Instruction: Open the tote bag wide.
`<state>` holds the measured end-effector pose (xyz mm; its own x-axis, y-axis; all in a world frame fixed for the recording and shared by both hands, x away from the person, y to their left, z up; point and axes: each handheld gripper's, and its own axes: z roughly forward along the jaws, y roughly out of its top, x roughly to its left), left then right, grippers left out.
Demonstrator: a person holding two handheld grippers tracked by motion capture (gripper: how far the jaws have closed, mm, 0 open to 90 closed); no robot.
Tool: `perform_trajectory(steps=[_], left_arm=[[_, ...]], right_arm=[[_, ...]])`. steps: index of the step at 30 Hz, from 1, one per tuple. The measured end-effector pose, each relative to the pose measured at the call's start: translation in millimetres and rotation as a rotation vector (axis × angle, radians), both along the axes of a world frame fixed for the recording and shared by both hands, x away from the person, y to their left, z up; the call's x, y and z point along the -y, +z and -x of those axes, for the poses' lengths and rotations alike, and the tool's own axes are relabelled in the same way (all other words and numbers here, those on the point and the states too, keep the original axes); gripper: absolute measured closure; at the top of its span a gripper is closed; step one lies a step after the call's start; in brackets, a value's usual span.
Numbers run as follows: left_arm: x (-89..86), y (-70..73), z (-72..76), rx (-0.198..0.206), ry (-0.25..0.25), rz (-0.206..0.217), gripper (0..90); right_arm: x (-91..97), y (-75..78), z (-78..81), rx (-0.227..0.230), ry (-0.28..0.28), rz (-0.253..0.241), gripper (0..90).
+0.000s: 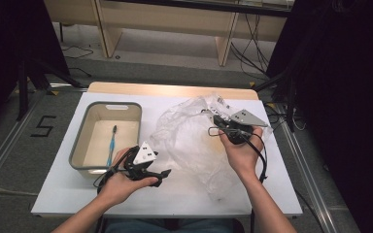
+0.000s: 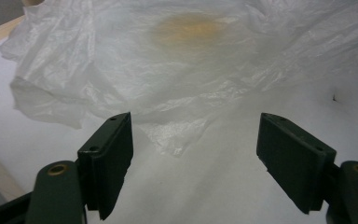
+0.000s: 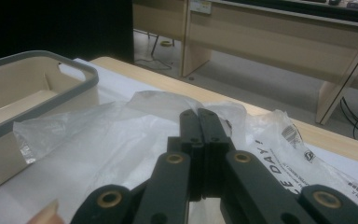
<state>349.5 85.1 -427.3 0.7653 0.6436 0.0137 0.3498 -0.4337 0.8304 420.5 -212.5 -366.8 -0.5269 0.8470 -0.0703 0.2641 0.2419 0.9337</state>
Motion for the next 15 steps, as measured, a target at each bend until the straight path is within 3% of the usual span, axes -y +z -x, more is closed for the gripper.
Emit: perform_trajectory(steps=[15], left_arm=[[-21.3, 4.9, 1.4, 0.012, 0.050, 0.001, 26.8]], right_arm=[[-0.2, -0.5, 0.5, -0.003, 0.000, 0.003, 90.0]])
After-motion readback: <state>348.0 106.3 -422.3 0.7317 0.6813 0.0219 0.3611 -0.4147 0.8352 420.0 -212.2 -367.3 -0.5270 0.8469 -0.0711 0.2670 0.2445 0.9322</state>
